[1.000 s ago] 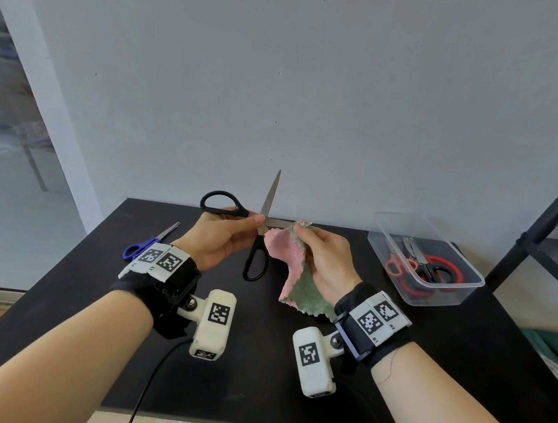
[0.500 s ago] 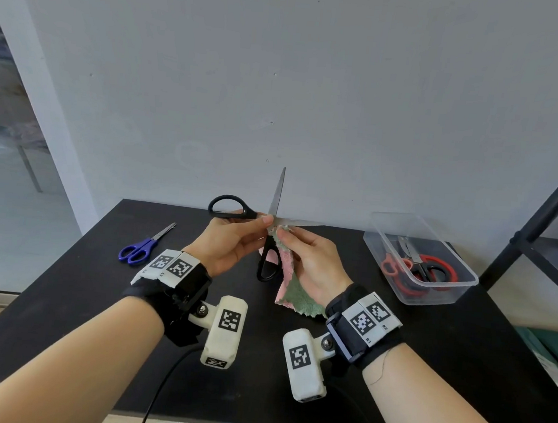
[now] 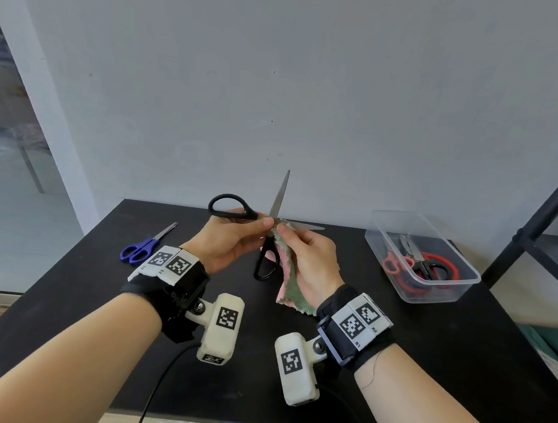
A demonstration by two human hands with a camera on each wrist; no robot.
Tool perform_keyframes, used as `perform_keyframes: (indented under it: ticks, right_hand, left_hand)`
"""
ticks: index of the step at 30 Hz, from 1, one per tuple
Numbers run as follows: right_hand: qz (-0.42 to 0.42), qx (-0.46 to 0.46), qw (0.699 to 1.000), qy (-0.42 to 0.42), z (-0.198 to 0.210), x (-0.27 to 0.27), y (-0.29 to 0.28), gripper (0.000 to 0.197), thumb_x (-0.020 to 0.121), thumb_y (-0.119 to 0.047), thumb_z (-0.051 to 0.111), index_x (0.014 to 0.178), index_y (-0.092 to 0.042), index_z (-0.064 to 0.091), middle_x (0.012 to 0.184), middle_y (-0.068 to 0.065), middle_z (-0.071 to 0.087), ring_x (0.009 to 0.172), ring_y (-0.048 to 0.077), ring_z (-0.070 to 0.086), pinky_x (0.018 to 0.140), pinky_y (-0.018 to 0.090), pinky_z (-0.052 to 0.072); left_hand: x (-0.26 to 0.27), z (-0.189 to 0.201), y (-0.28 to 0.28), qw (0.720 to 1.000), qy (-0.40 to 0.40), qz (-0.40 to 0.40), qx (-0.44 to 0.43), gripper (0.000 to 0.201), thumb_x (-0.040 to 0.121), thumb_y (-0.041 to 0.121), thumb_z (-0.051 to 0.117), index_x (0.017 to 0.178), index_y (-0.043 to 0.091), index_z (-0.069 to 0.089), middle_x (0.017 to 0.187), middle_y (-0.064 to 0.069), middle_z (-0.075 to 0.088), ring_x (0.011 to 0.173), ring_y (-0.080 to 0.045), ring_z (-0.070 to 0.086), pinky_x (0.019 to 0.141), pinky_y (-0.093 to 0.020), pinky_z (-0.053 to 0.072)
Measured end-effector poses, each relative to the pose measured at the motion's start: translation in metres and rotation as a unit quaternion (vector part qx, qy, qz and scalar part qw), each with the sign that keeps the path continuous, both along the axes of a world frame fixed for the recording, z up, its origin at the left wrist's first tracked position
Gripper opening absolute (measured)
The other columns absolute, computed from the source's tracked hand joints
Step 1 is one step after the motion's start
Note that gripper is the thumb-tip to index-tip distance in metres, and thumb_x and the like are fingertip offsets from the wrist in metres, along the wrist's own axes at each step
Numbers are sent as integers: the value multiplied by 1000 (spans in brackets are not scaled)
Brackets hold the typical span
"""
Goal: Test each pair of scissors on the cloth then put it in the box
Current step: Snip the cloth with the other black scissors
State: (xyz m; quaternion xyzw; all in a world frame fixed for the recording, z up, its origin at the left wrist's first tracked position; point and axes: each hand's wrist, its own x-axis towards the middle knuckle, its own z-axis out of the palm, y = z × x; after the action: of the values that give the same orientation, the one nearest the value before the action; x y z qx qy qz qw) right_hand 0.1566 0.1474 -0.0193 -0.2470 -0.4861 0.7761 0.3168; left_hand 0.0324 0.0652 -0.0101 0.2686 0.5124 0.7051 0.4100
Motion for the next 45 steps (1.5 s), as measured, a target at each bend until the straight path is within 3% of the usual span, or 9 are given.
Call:
perform_keyframes:
  ticks: [4,9,15,20,26,35,38,42,45]
  right_hand:
    - [1,0,1000,9,1,1,3,22,86,-8,66,97,11,67,99,28,68,85,29,68,89,51,53]
    - [-6,-14,1000,15,2,6,11,22,86,-6,65,96,14,64,93,24,67,79,25,69,71,32,58]
    - [-16,20,999,-20,-2,9,16,14,83,-14,71,83,1,72,91,19,70,87,27,68,89,40,53]
    - [-17,23,999,-24,2,15,22,14,85,-16,69,80,-3,71,82,11,69,80,21,66,80,35,55]
    - [-19,-27,999,-6,11,23,34,34,97,-24,52,109,7,60,95,15,67,84,21,68,72,32,55]
    - [-2,-114,993,12,11,10,16,40,95,-23,55,116,10,59,118,25,62,93,26,67,84,31,55]
    - [14,-156,987,37,8,8,14,41,96,-27,53,118,6,58,122,23,61,105,30,64,96,41,51]
    - [24,-178,982,53,7,9,13,34,98,-26,49,112,3,59,105,19,64,97,28,64,77,33,59]
    - [9,-180,982,59,7,8,15,33,98,-25,49,113,3,59,110,19,62,110,31,60,97,39,49]
  left_hand:
    - [-3,2,-1,1000,-1,5,7,14,77,6,67,90,1,67,89,-10,71,86,-20,68,88,-32,55]
    - [-5,6,-6,1000,6,10,6,7,88,-1,58,90,-2,64,78,-8,70,77,-17,70,73,-27,58]
    - [-8,4,-9,1000,-7,16,0,7,88,0,58,90,2,64,77,-4,71,77,-14,70,75,-26,58]
    - [-12,7,-13,1000,-3,23,9,7,89,0,57,88,2,64,75,-5,71,75,-15,70,70,-25,57]
    - [-20,9,-17,997,-37,71,18,5,87,2,61,88,1,65,83,-8,72,78,-20,71,70,-27,58]
    - [1,6,-4,997,-64,32,27,10,89,3,58,94,0,66,85,-7,74,78,-16,72,70,-25,58]
    - [5,5,-1,996,-78,36,38,9,89,2,59,93,1,67,87,-7,74,80,-15,72,72,-25,58]
    - [5,6,1,990,-113,70,55,8,89,1,58,88,3,66,79,-4,73,75,-13,72,68,-24,58]
    - [3,5,1,988,-124,80,53,8,89,2,59,88,3,66,78,-4,74,74,-13,72,66,-24,58]
